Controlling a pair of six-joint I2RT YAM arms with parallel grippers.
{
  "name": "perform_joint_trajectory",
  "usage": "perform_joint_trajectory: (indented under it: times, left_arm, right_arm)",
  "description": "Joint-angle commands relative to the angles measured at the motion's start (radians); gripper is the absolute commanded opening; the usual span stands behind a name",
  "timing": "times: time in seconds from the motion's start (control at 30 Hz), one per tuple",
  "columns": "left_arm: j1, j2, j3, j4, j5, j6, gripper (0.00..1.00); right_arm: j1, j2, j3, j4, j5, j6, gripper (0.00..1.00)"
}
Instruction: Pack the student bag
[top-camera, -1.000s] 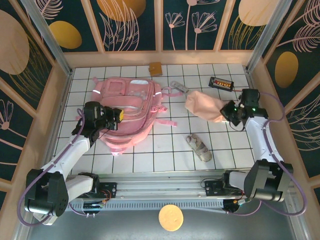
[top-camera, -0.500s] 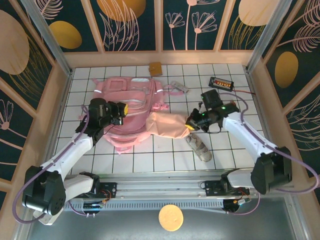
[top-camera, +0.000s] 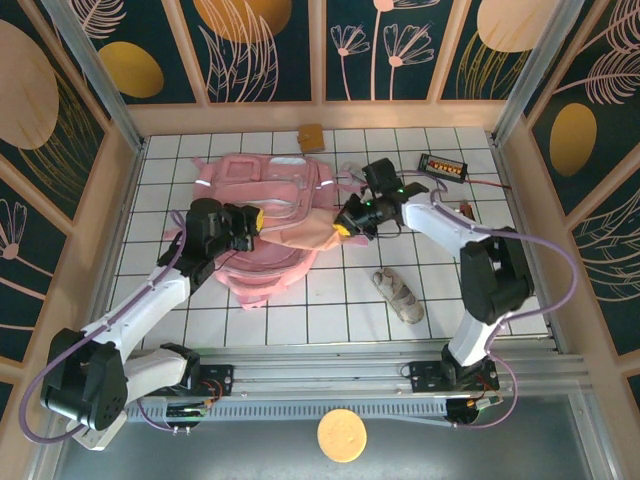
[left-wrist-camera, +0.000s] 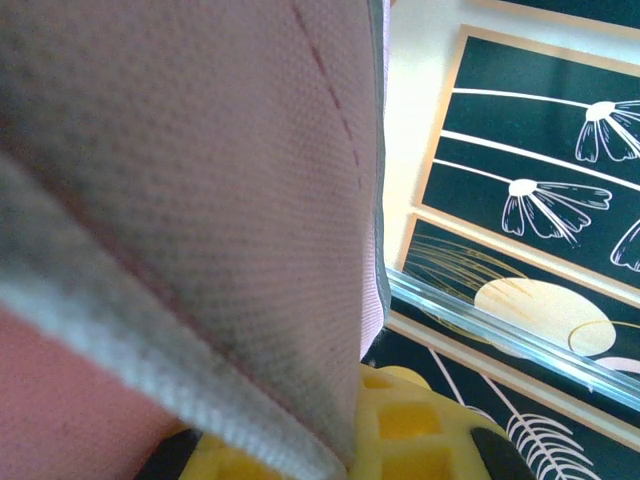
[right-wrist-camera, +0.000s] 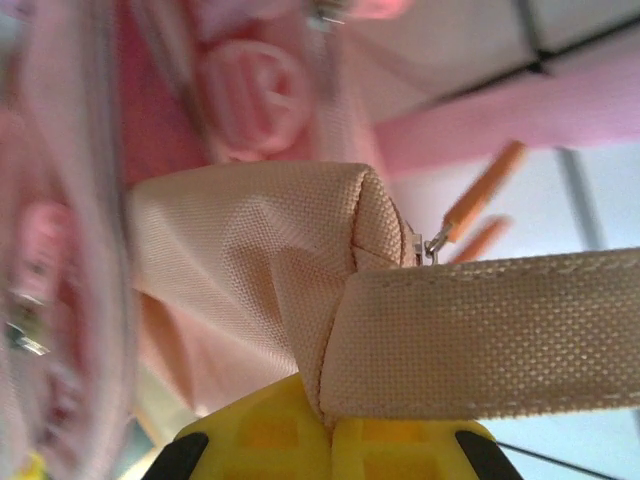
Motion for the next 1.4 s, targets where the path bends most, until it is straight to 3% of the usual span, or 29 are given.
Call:
perform_joint_trajectory:
  times: [0.0,0.23,0.43,0.57,0.67,0.87,1.07,1.37]
  left_arm:
    - [-0.031,-0.015,0.040,0.173,0.004,-0.011,0.00]
    - [-0.053,0.032,0.085,0.235,-0.031,-0.051,0.00]
    - [-0.064,0.055,0.088,0.264,-0.024,-0.072,0.00]
    - [-0.067,0.050,0.047,0.301,-0.044,-0.106,0.00]
    - [-0.067,0.046,0.021,0.323,-0.056,-0.121,0.00]
    - [-0.067,0.034,-0.025,0.354,-0.091,-0.141,0.00]
    - [-0.067,0.016,-0.070,0.365,-0.109,-0.149,0.00]
    - [-0.066,-0.005,-0.120,0.373,-0.126,-0.160,0.00]
  right_arm:
    - [0.060,0.095,0.108,0.169,-0.034,0.138,0.00]
    - [0.136,0.237,0.099,0.626,-0.025,0.441,0.00]
    - [0.173,0.368,0.163,0.914,-0.027,0.535,0.00]
    - [0.192,0.436,0.197,1.067,-0.057,0.613,0.15]
    - [0.196,0.434,0.197,1.083,-0.091,0.607,0.26]
    - [0.192,0.311,0.125,0.857,-0.184,0.473,0.63]
    - [0.189,0.166,0.142,0.383,-0.190,0.131,0.65]
    - [0.200,0.028,0.153,-0.049,-0.157,-0.291,0.65]
